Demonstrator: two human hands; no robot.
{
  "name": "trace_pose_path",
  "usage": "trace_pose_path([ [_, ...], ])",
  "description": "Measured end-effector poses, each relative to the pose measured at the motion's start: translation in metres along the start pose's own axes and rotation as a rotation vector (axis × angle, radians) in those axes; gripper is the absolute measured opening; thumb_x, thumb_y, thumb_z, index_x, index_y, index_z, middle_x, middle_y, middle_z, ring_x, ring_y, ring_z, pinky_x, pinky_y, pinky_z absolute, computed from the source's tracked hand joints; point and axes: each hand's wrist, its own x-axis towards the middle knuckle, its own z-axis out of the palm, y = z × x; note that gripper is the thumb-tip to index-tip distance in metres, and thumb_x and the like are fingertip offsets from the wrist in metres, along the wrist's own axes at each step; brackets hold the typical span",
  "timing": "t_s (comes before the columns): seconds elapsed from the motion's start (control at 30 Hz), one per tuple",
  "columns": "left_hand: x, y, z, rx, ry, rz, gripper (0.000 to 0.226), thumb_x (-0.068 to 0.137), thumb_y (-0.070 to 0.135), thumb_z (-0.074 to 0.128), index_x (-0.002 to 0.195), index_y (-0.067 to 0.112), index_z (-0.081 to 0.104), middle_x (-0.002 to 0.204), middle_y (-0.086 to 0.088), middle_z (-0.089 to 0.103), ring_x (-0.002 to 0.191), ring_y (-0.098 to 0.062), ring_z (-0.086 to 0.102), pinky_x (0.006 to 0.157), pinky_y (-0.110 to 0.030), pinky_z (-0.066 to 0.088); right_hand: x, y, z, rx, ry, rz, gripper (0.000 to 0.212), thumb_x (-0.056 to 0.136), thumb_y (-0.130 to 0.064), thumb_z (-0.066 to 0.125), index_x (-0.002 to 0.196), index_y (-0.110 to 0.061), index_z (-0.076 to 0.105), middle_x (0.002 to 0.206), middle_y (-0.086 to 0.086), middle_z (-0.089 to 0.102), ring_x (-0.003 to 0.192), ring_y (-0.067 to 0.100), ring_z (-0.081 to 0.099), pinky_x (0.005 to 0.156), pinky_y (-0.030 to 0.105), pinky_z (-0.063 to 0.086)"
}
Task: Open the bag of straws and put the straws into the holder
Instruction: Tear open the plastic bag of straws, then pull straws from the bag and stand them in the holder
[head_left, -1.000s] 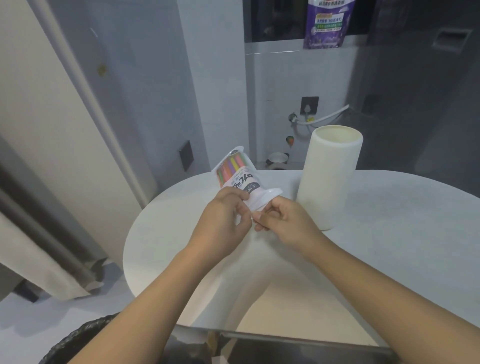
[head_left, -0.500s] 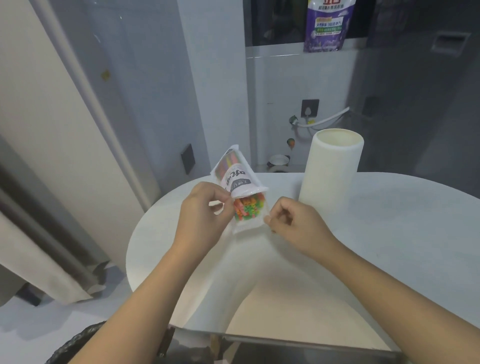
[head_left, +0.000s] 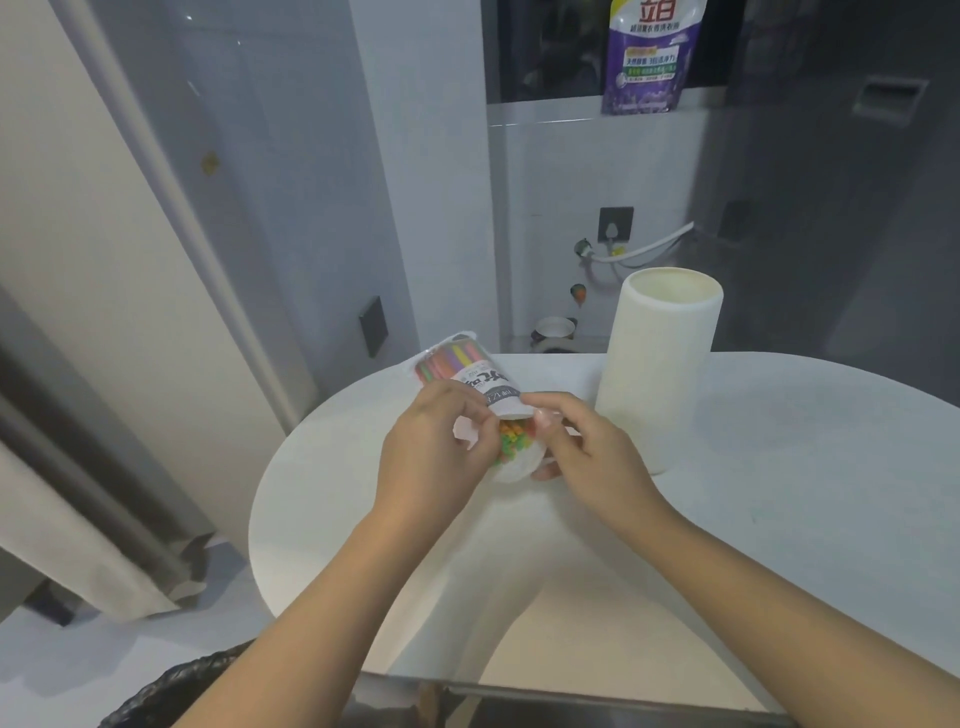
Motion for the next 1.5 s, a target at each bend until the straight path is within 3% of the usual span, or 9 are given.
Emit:
trace_pose_path([
  [0.1,0.0,-0.001,0.003,-0.078,0.0,-0.027,0.006,0.08,0.015,0.071,0.076,0.018,0.069,0.091,0.012,0.061,0.086,-0.001,0.059,0.068,-0.021,0.053,0.003,0.001,-0.002,0.051,0.089,0.062,0.021,0.095,-0.023,0.049,0.107,-0.023,0.066,0.081,0.004,0.068,0.056,0.016,0.067,0.068,0.035,0.058],
  [0.17,0.0,-0.001,0.004,-0.222,0.025,-0.137,0.01,0.084,0.022,0.068,0.078,0.029,0.066,0.094,0.015,0.061,0.094,0.002,0.057,0.077,-0.014,0.048,0.004,-0.001,-0.004,0.142,0.145,0.098,0.022,0.095,-0.021,0.049,0.105,-0.017,0.068,0.071,-0.003,0.068,0.055,0.017,0.067,0.056,0.022,0.055],
  [0.3,0.004,-0.008,0.01,-0.451,-0.037,-0.663,0.029,0.09,0.037,0.057,0.116,0.023,0.057,0.126,0.001,0.056,0.117,-0.015,0.053,0.102,-0.036,0.042,0.005,-0.002,-0.004,0.321,0.135,0.151,0.021,0.096,-0.017,0.047,0.105,-0.014,0.066,0.089,0.006,0.072,0.066,0.017,0.07,0.054,0.022,0.056],
  [0.43,0.01,-0.008,0.013,-1.147,-0.116,-0.997,0.028,0.092,0.016,0.052,0.119,0.009,0.055,0.113,-0.011,0.069,0.099,-0.024,0.066,0.093,-0.041,0.051,0.001,0.002,-0.002,0.318,0.114,0.197,0.023,0.098,-0.017,0.044,0.103,-0.008,0.065,0.09,0.01,0.071,0.069,0.023,0.07,0.067,0.034,0.06],
  [0.63,0.016,-0.013,0.015,-1.46,-0.196,-0.98,0.029,0.093,0.025,0.052,0.118,0.012,0.058,0.097,-0.007,0.075,0.08,-0.019,0.072,0.066,-0.025,0.055,0.002,0.001,-0.007,0.481,0.054,0.179,0.024,0.098,-0.015,0.04,0.097,-0.005,0.062,0.092,0.015,0.068,0.073,0.02,0.068,0.059,0.024,0.057],
  [0.83,0.021,-0.014,0.02,-1.589,-0.229,-0.865,0.051,0.091,0.052,0.044,0.119,0.011,0.055,0.105,-0.017,0.069,0.097,-0.035,0.066,0.091,-0.048,0.045,0.004,-0.001,-0.008,0.578,-0.054,0.2,0.027,0.099,-0.018,0.037,0.092,-0.008,0.061,0.091,0.011,0.068,0.077,0.02,0.067,0.061,0.025,0.055],
  [1.03,0.029,-0.004,0.021,-1.363,-0.089,-0.681,0.052,0.08,0.034,0.068,0.122,0.008,0.052,0.104,-0.013,0.062,0.096,-0.026,0.064,0.089,-0.043,0.05,0.008,-0.005,-0.005,0.729,-0.038,0.404,0.034,0.101,-0.028,0.033,0.117,-0.008,0.057,0.113,0.017,0.065,0.1,0.032,0.065,0.075,0.035,0.056],
  [1.27,0.029,0.003,0.026,-1.098,-0.026,-0.415,0.064,0.074,0.022,0.075,0.128,0.031,0.042,0.12,-0.003,0.061,0.107,-0.022,0.064,0.089,-0.043,0.055,0.004,-0.011,-0.007,0.867,-0.033,0.723,0.049,0.099,-0.039,0.035,0.115,0.003,0.054,0.111,0.025,0.062,0.093,0.039,0.062,0.074,0.045,0.055],
  [1.5,0.03,0.006,0.026,-1.116,0.057,-0.41,0.073,0.067,0.024,0.079,0.128,0.033,0.041,0.119,0.0,0.061,0.106,-0.017,0.065,0.083,-0.035,0.056,0.003,-0.013,-0.008,0.753,-0.028,0.776,0.042,0.099,-0.04,0.036,0.102,-0.003,0.056,0.076,0.014,0.069,0.071,0.029,0.068,0.052,0.03,0.057],
])
